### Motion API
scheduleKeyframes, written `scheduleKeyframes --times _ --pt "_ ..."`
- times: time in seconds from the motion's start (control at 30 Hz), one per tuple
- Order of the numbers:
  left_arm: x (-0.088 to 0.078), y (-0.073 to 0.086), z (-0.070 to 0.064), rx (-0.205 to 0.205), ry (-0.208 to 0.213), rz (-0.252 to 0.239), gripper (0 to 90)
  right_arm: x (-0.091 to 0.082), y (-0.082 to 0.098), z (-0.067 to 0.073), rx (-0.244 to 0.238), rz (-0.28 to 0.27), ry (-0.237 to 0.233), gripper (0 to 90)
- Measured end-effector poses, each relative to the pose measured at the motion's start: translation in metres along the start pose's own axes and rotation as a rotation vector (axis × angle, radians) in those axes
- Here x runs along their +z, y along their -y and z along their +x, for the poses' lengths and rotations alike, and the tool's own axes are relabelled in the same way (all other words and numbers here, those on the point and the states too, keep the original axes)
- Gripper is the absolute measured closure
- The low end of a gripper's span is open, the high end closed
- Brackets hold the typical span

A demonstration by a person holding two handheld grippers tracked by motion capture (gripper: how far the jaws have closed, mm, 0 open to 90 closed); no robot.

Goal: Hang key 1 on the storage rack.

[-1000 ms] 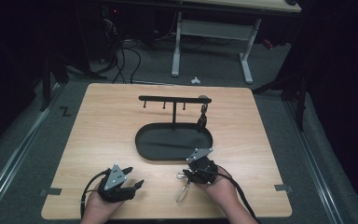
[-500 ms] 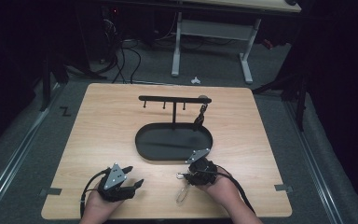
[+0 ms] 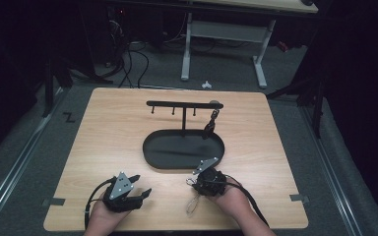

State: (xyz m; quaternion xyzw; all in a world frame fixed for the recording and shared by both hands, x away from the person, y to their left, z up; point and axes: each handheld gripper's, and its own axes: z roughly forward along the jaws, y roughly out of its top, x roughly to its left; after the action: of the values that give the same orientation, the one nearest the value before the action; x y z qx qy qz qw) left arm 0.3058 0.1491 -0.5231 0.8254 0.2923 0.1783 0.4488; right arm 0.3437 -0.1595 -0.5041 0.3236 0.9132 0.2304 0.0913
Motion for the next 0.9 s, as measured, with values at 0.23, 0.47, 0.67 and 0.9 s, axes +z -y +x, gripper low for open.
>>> scheduleKeyframes --times 0.23,0.47,0.67,0.9 --pt "-0.0007 0.0 0.0012 -0.001 -0.001 -0.004 36.2 -0.0006 0.0 -0.0024 0.032 0.005 0.016 74.7" --pt "-0.0011 -0.0001 0.002 -0.003 -0.002 -0.006 36.2 -0.0029 -0.001 -0.0026 0.034 -0.006 0.02 74.7" --pt "-0.0018 -0.0003 0.0026 -0.004 -0.003 -0.009 36.2 -0.0047 -0.0037 -0.0022 0.03 -0.003 0.026 74.8" --pt "-0.0023 -0.0004 0.0025 -0.004 -0.003 -0.012 36.2 -0.0026 -0.0086 0.0005 0.001 0.03 0.045 73.9"
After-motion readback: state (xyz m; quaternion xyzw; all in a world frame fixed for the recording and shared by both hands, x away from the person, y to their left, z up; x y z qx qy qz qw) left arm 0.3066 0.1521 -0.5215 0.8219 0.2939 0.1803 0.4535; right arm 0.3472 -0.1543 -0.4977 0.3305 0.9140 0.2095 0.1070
